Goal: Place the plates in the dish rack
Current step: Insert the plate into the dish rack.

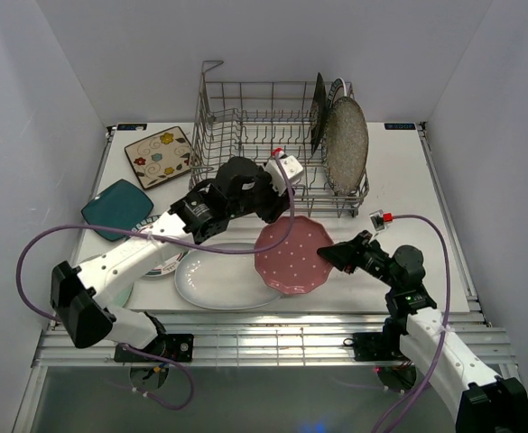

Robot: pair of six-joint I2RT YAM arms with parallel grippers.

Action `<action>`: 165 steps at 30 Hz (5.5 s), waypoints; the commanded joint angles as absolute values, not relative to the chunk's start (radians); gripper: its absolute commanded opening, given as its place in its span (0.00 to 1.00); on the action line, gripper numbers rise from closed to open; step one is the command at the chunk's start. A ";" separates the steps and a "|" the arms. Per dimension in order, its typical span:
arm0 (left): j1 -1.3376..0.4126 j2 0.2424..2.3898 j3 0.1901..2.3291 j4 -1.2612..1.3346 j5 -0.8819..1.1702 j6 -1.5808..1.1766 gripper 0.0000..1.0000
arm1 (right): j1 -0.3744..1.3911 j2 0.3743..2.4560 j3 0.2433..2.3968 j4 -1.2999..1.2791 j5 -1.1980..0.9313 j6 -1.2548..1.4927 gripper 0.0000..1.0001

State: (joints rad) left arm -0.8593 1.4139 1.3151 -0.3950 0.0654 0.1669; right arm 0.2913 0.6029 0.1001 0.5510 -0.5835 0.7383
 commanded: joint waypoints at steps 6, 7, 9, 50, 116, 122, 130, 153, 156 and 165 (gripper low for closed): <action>-0.853 1.188 1.354 -0.302 -0.039 0.170 0.75 | 0.302 0.666 0.287 0.663 -0.646 0.819 0.08; -0.851 1.172 1.356 -0.305 -0.049 0.173 0.78 | 0.304 0.678 0.302 0.667 -0.647 0.824 0.08; -0.853 1.144 1.355 -0.302 -0.055 0.176 0.80 | 0.302 0.713 0.350 0.676 -0.650 0.838 0.08; -0.854 0.995 0.986 0.006 0.115 1.083 0.98 | 0.302 1.431 1.437 -0.140 -0.341 1.120 0.08; -0.882 1.054 0.994 0.281 -0.390 0.595 0.96 | 0.597 1.594 1.657 0.266 0.748 0.212 0.08; -0.651 1.049 0.956 0.293 -0.272 0.444 0.97 | 0.673 1.745 1.747 0.514 0.992 -0.172 0.08; -0.359 1.098 0.948 0.285 -0.105 0.270 0.97 | 0.670 2.006 1.982 0.652 1.040 -0.422 0.08; 0.032 1.232 1.026 0.195 0.348 -0.084 0.98 | 0.560 2.267 2.148 0.657 0.937 -0.460 0.08; 0.037 1.236 1.025 0.196 0.353 -0.092 0.97 | 0.558 2.276 2.140 0.669 0.943 -0.462 0.08; 0.049 1.233 1.019 0.201 0.359 -0.101 0.98 | 0.558 2.266 2.109 0.704 0.943 -0.460 0.08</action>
State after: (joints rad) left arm 0.0410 1.2423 0.9943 0.1951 0.3359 -0.0883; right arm 0.5594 2.3150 2.0575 0.4984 0.9428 -0.4610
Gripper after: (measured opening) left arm 0.975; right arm 0.295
